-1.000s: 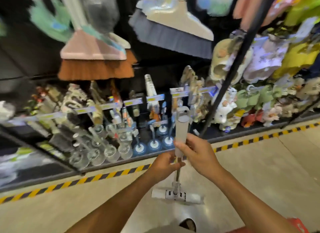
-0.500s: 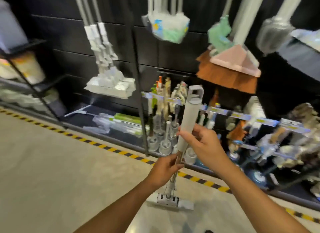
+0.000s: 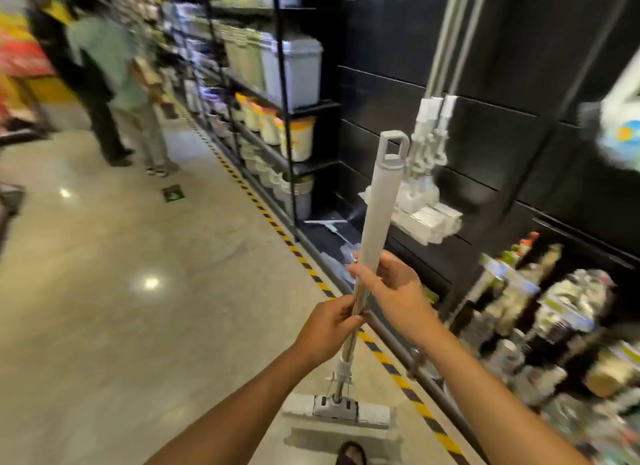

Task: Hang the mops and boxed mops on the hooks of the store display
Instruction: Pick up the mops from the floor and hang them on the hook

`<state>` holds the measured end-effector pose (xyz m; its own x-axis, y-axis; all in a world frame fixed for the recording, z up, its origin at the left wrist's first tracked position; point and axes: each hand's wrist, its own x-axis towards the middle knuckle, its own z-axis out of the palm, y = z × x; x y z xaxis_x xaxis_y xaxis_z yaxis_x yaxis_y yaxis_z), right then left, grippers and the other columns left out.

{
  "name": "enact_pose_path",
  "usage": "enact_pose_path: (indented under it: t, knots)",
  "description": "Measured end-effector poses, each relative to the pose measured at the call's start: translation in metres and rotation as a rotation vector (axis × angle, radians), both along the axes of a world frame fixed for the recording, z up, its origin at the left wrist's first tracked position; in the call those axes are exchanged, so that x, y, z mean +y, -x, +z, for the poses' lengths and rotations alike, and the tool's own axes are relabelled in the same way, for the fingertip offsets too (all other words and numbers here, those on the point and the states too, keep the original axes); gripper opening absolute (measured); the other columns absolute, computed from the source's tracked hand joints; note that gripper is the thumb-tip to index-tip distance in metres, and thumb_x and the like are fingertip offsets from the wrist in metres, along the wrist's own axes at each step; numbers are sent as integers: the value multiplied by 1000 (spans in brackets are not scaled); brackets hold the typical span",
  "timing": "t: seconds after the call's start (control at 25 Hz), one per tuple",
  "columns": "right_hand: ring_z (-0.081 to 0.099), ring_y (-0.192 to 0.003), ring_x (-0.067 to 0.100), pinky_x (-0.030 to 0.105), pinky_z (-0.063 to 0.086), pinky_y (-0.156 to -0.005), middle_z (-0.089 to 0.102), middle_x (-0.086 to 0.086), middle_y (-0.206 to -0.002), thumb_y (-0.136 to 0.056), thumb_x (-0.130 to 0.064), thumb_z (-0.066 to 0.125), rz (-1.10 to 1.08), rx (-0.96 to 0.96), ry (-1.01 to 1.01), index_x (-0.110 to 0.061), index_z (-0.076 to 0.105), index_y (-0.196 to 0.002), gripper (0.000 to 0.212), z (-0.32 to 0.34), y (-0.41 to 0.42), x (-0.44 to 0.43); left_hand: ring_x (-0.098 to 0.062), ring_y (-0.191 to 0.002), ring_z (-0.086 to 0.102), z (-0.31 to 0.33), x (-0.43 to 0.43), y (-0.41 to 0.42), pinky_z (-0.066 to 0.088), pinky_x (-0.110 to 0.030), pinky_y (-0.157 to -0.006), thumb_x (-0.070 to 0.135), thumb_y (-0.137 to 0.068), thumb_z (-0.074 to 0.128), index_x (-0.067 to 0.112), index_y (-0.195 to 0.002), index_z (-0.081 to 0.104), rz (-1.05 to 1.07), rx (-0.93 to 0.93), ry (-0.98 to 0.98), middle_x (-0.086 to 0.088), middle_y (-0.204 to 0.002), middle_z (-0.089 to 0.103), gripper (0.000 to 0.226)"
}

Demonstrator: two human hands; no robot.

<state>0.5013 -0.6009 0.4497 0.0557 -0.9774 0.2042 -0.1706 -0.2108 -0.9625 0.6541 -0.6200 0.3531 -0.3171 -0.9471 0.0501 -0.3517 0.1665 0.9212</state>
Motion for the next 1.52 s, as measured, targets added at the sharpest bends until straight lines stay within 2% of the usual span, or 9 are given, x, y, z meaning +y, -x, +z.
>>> enact_pose_path:
  t: [0.28, 0.4, 0.6, 0.84, 1.0, 1.12, 1.24, 1.4, 1.52]
  knots:
    - [73, -101, 25, 44, 60, -87, 75, 10, -105, -93, -33, 72, 288, -106, -17, -21, 71, -114, 24, -8, -84, -107, -16, -99, 76, 3, -72, -80, 59, -52, -91, 44, -87, 66, 22, -105, 75, 286, 2, 7, 3, -101, 80, 30]
    - [73, -101, 27, 48, 60, -90, 74, 16, -105, -87, -45, 72, 366, -146, -29, -33, 70, -110, 26, -7, -105, -150, -15, -97, 76, 8, -105, -100, 60, -50, -91, 47, -85, 65, 29, -98, 73, 345, -25, 15, 4, -97, 80, 23]
    - [74, -96, 21, 45, 60, -84, 77, 2, -95, -84, -52, 66, 465, -112, 5, -54, 69, -105, 21, -13, -135, -209, -12, -94, 76, 12, -144, -130, 60, -48, -90, 42, -89, 66, 33, -98, 72, 415, -65, 33, 4, -95, 79, 13]
    - [75, -88, 17, 39, 59, -80, 77, 1, -91, -89, -51, 63, 473, -39, 31, -38, 69, -107, 23, -7, -153, -264, -13, -94, 75, 17, -192, -148, 59, -50, -89, 49, -89, 67, 27, -104, 75, 434, -50, 17, 3, -97, 79, 29]
    - [76, -91, 16, 39, 62, -84, 78, 2, -92, -101, -25, 63, 429, -35, 26, -34, 67, -108, 12, 1, -151, -305, -17, -94, 75, 19, -243, -150, 59, -52, -90, 50, -88, 69, 26, -101, 75, 376, -31, 15, 1, -95, 79, 28]
    - [77, -91, 18, 44, 62, -88, 79, 6, -92, -100, -21, 65, 317, -53, 4, -29, 69, -106, 10, 6, -143, -342, -29, -90, 73, 21, -292, -145, 57, -56, -86, 46, -88, 68, 20, -94, 72, 283, -22, 34, -6, -91, 77, 27]
    - [77, -90, 17, 41, 62, -86, 79, 9, -94, -99, -21, 65, 185, -63, -20, -15, 69, -118, 20, 14, -125, -375, -24, -91, 73, 28, -345, -131, 58, -52, -86, 37, -90, 66, 20, -97, 73, 128, -23, 47, -4, -92, 77, 19]
    - [77, -89, 23, 40, 63, -81, 79, 8, -92, -99, -22, 66, 4, -60, 2, -23, 70, -110, 12, 27, -94, -407, -17, -93, 75, 41, -412, -98, 59, -43, -86, 37, -90, 66, 18, -103, 75, -105, -15, 86, -2, -96, 79, 25]
    - [77, -87, 22, 38, 63, -81, 78, 8, -91, -100, -17, 64, -157, -43, 25, -16, 69, -115, 16, 39, -60, -422, -8, -96, 74, 52, -453, -62, 59, -34, -88, 43, -92, 66, 22, -107, 76, -283, -35, 117, 4, -101, 80, 28]
